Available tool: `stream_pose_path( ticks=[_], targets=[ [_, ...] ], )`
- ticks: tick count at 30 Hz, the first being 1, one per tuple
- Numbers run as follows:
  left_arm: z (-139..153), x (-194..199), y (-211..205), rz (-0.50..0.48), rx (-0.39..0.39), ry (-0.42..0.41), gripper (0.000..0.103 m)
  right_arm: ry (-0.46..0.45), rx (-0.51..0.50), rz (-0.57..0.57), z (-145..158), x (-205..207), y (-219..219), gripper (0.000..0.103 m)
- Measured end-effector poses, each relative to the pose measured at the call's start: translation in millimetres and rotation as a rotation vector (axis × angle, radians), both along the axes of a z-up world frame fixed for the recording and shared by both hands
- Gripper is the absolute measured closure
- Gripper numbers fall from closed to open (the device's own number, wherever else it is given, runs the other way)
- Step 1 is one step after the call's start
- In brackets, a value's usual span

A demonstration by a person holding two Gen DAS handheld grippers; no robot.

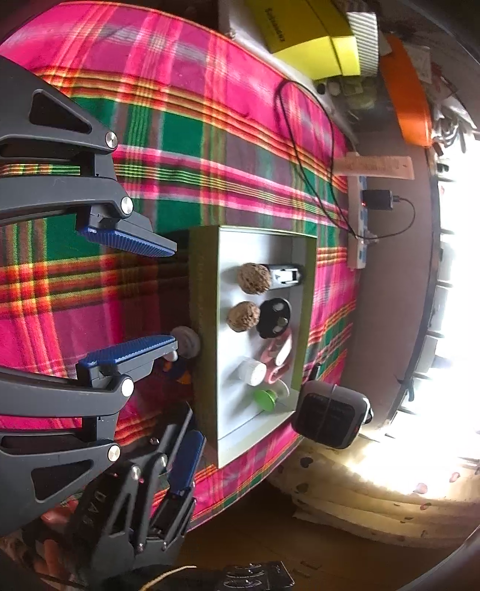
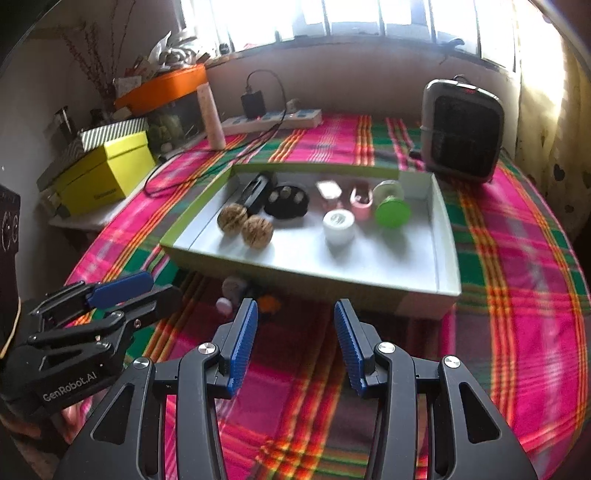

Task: Organize objects
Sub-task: 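Withdraw both tools from the box toward the items in front of it, then grasp the blue-orange earplug with the right tool while the left tool approaches the white knob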

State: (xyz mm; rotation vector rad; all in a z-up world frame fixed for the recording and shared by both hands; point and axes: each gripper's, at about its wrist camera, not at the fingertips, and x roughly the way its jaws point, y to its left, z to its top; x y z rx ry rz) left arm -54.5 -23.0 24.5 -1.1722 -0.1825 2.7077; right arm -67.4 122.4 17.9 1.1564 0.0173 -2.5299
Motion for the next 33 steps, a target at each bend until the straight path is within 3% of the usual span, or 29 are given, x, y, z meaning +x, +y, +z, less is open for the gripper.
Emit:
stream_pose_path(
  ticks=[15,33],
  targets=[
    [-10,3,-15,0.023,0.026,-0.023,0.060,-0.050,0.001,-0.004,-16,-11,-16,0.058],
    [-16,-1,-24,0.028,0.043,-0.038,0.060,-0.030,0.060,0.045,-20,-13,-30,0.061]
  ],
)
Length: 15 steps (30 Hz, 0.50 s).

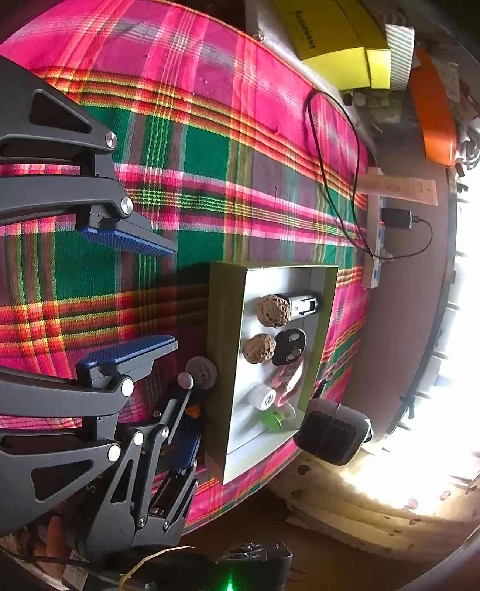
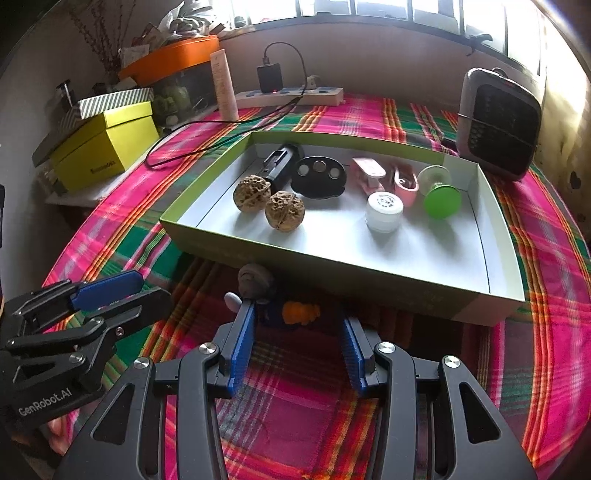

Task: Organize objects
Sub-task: 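Grasp the blue-orange earplug with the right tool while the left tool approaches the white knob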

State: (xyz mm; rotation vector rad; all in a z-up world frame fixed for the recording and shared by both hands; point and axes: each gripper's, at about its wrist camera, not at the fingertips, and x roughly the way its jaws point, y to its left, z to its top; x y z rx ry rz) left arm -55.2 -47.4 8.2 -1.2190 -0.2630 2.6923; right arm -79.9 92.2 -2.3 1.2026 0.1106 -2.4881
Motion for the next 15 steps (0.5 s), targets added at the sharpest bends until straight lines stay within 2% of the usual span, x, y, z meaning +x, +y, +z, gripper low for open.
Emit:
stream_pose_path(
  ticks=[3,5,15],
  targets=[
    [0,0,0,0.001,0.000,-0.001,0.060,0.001,0.000,0.001,0,0,1,0.070],
    [-1,-1,-1,0.001,0.001,-0.002,0.060,0.002,0.001,0.000,0,1,1,0.072],
    [-1,-3,8,-0.018,-0.003,-0.003,0.060,-0.004,-0.025,-0.020,1,5,12,0.072]
  ],
)
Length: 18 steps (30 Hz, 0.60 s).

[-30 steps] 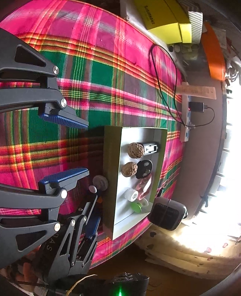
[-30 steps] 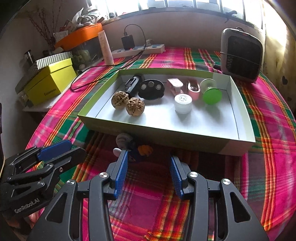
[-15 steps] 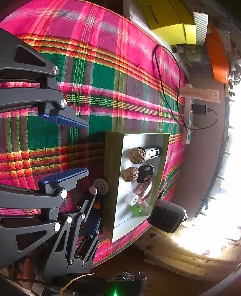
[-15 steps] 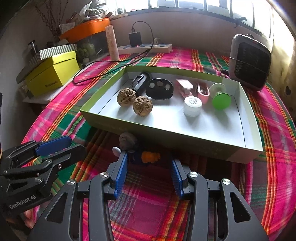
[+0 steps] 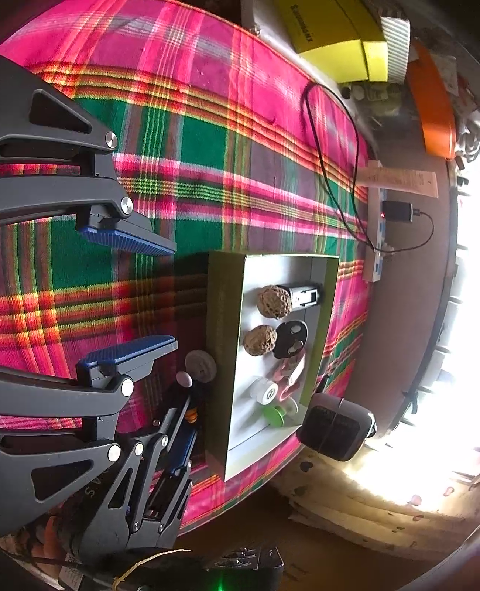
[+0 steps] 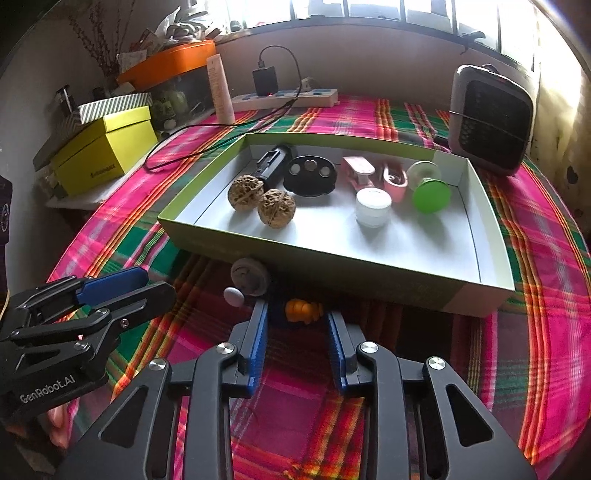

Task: Organize objects
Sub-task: 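Grasp the blue-orange earplug with the right tool while the left tool approaches the white knob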

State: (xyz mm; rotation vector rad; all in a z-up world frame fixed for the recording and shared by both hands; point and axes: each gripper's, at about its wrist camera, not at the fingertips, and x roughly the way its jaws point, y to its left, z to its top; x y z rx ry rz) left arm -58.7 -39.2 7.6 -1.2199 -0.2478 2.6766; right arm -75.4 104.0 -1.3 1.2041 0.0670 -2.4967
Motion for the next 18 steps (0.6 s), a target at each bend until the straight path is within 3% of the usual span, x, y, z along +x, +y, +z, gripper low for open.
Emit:
stream_pose_path(
  ticks=[18],
  targets=[
    [5,-7,30,-0.087,0.010,0.001,0.060,-0.006,-0.023,-0.053,0,8,30,0.072]
  ],
)
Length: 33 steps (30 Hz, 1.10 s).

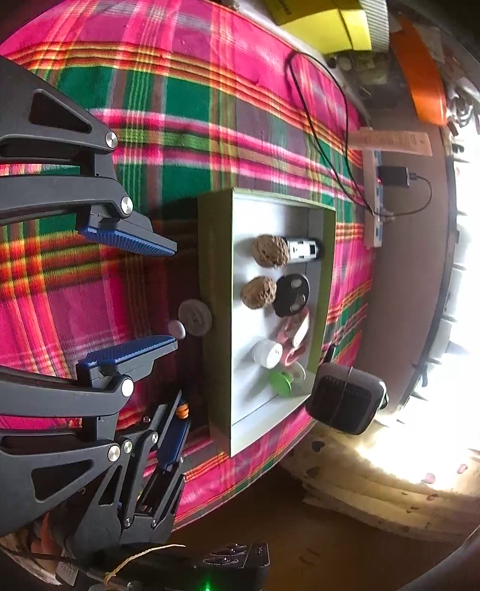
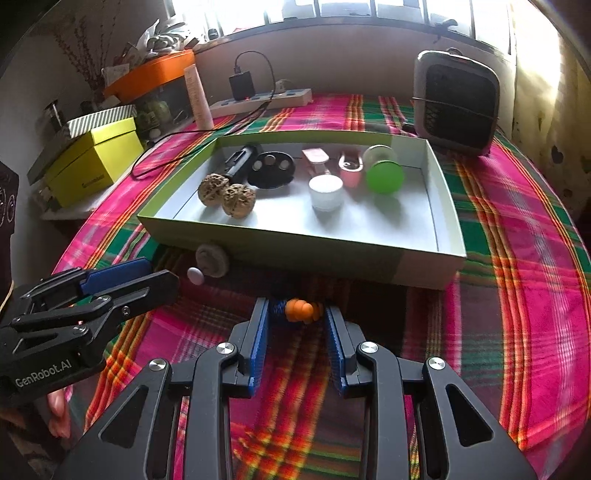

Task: Organize objects
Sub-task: 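Grasp the blue-orange earplug with the right tool while the left tool approaches the white knob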

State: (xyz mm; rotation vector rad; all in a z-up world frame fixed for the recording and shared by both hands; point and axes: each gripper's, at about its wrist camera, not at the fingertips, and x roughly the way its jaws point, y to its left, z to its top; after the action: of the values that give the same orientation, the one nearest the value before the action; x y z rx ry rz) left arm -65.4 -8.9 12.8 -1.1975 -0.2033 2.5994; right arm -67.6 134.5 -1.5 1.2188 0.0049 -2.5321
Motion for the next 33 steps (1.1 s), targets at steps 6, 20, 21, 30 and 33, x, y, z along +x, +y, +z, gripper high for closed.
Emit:
stream_pose_path(
  ticks=[6,20,21,30,33],
  targets=[
    [-3,-6,12,-0.017,-0.017,-0.010,0.059,-0.002,-0.015,-0.004,0,0,7,0.072],
    [-9,-23,27,0.009,-0.061,-0.036,0.058,-0.011,-0.044,0.013,0,-1,15,0.072],
    [-9,-24,27,0.012,-0.064,-0.036,0.058,-0.010,-0.044,0.016,1,-1,14,0.072],
    [-10,-25,31,0.029,-0.095,-0.018,0.060,-0.011,-0.046,0.021,1,0,14,0.072],
    [-10,-25,31,0.040,-0.113,-0.014,0.066,-0.011,-0.046,0.021,1,0,14,0.072]
  ],
)
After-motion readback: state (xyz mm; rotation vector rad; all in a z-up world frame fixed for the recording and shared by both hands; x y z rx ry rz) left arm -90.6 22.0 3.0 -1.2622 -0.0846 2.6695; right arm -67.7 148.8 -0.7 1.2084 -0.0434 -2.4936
